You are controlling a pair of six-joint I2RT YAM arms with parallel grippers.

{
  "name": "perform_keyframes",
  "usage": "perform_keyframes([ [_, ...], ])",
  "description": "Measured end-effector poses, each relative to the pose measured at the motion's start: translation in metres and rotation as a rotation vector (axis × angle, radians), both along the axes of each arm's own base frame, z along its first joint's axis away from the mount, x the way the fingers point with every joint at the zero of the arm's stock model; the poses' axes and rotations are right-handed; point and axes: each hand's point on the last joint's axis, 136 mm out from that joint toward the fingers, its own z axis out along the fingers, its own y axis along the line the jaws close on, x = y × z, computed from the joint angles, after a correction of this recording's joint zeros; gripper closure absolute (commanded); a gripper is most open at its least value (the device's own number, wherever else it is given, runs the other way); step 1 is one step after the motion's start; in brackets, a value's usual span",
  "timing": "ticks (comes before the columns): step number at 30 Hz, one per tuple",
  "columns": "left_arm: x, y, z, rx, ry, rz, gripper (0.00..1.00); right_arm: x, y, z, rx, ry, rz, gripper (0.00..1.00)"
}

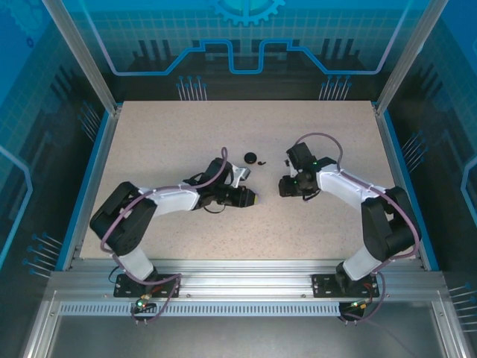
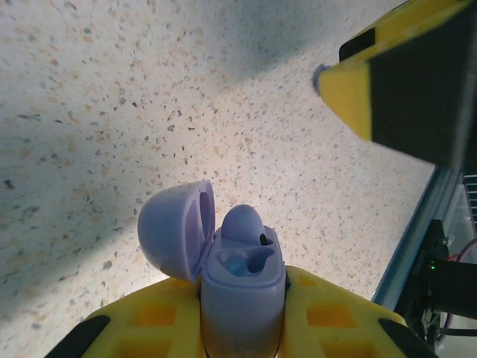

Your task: Insert the wireless bluetooth earbuds into the charging case

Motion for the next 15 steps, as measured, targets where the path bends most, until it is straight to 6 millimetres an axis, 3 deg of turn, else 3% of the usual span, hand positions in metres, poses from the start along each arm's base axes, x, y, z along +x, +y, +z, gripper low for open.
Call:
perform_keyframes([
  [6,-0.003,0.016,0.040,-0.052,-0.135,0.049,0.91,-0.004,-0.034,-0.008,-0.065,0.045,-0.111,0.53],
  [10,-0.003,0.026,0.067,-0.076,-0.228,0.073,0.91,-0.010,-0.044,-0.019,-0.092,0.097,-0.150,0.55],
  [15,0.000,0.037,0.086,-0.084,-0.294,0.107,0.91,-0.017,-0.049,-0.030,-0.107,0.151,-0.176,0.53],
])
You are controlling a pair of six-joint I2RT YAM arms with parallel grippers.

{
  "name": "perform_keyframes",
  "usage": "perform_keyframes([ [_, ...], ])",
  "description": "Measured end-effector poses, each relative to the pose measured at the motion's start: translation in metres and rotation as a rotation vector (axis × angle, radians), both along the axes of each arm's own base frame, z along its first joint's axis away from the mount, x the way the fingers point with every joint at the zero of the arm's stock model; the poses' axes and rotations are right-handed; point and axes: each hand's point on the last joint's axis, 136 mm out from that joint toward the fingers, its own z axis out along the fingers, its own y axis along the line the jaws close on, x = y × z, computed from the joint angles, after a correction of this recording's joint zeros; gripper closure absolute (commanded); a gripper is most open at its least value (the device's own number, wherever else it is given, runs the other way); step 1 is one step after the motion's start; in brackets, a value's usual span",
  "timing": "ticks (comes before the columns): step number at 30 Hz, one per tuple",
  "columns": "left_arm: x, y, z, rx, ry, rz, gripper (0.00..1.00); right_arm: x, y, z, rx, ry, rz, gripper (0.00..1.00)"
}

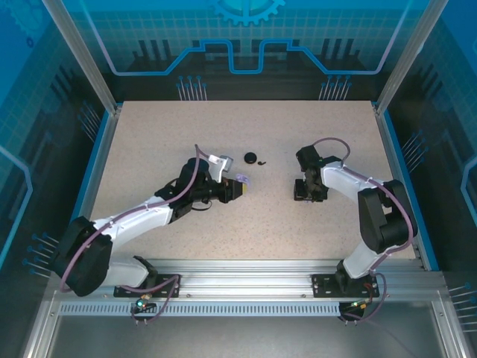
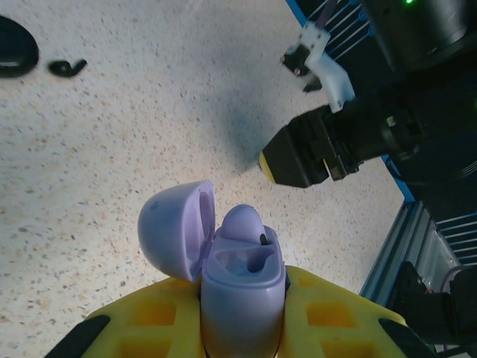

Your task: Insert the wireless bluetooth earbuds into the charging case

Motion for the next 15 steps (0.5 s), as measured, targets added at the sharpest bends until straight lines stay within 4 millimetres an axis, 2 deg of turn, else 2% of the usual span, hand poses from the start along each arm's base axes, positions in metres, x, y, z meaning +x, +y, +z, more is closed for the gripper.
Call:
perform_keyframes([
  [7,-0.001,0.009,-0.009,0.027,0.007,0.020,0.91,-0.005,0.000,-0.005,0.009,0.023,-0.029,0.53],
  [15,-0.001,0.012,-0.013,0.036,0.013,0.028,0.91,-0.007,0.011,-0.017,0.058,0.057,-0.055,0.53],
])
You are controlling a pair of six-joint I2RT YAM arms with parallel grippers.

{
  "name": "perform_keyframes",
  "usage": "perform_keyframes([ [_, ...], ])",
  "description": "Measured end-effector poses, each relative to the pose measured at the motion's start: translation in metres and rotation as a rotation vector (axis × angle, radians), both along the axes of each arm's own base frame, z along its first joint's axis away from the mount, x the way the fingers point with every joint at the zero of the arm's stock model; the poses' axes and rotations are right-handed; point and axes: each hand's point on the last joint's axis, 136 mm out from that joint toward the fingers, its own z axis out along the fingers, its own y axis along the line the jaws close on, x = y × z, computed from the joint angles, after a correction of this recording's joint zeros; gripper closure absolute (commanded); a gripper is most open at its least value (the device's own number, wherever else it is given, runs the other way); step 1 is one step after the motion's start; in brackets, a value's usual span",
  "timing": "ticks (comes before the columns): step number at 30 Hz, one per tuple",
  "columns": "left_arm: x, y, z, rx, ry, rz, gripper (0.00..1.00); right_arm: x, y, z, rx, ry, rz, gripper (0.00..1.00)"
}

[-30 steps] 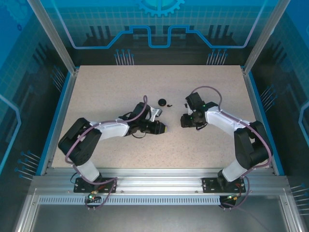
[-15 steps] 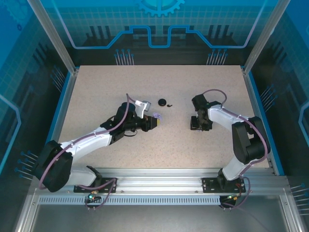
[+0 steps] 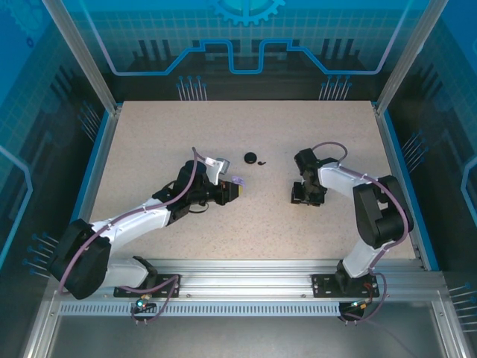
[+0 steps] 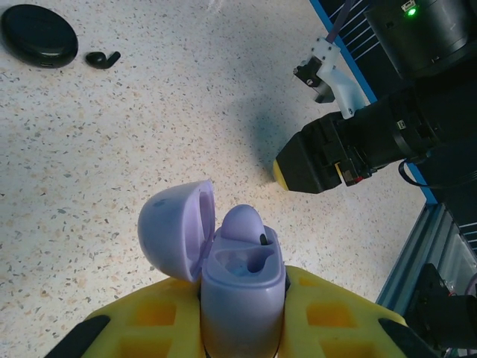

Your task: Insert the wireless bluetooth earbuds into the charging case

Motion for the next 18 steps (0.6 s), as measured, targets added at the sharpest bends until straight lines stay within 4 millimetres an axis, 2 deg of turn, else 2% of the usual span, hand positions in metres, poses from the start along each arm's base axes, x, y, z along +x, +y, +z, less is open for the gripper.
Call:
perform_keyframes([
  [6,0.000,0.003,-0.003,0.006,0.003,0.009,0.91,0.005,0.016,0.000,0.062,-0.016,-0.010,0.54],
  [11,-0.002,0.005,-0.008,0.013,0.011,0.014,0.92,0.014,0.037,0.006,0.134,-0.056,0.014,0.53],
  [15,-0.003,0.007,-0.009,0.014,0.009,0.018,0.91,0.025,0.048,0.018,0.155,-0.099,0.064,0.53],
  [18,-0.003,0.007,-0.008,0.014,0.009,0.018,0.91,0.028,0.046,0.032,0.133,-0.145,0.122,0.52],
])
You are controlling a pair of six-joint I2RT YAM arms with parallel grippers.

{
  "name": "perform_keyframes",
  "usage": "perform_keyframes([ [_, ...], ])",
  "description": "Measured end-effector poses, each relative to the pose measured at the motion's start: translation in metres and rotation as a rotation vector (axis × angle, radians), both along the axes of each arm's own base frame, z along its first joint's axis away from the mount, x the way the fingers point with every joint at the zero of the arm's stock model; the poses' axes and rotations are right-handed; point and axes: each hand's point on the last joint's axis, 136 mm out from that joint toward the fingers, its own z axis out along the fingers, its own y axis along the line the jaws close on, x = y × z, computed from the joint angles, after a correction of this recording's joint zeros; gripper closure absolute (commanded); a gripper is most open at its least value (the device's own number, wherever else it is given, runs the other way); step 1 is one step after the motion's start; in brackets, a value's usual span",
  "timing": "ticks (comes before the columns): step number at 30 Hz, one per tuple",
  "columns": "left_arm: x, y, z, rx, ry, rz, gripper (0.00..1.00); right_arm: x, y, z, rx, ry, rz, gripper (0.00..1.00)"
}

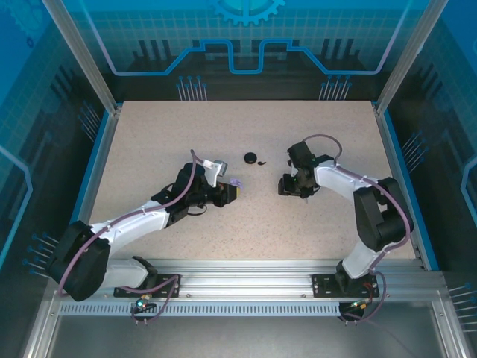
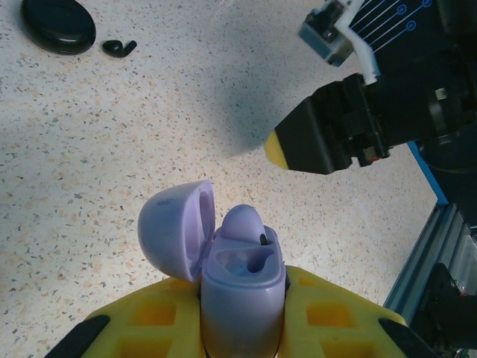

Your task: Insert the wireless bluetooth earbuds into the charging case

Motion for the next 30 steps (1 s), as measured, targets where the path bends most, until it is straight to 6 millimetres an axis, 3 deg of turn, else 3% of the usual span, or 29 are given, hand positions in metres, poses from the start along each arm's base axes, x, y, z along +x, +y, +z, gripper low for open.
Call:
perform_keyframes([
  [5,0.000,0.000,0.002,-0.003,-0.005,0.001,0.91,-0.004,-0.013,0.026,-0.061,-0.056,0.120,0.54],
  [8,0.000,0.000,0.002,-0.005,-0.006,0.002,0.91,-0.005,-0.024,0.028,-0.096,-0.048,0.184,0.54],
  [16,0.001,0.000,0.003,-0.008,-0.008,0.002,0.91,-0.014,-0.050,0.005,-0.157,0.074,0.257,0.58],
  [30,0.001,0.000,0.003,-0.007,-0.008,0.004,0.91,-0.002,-0.050,-0.025,-0.180,0.176,0.300,0.60],
])
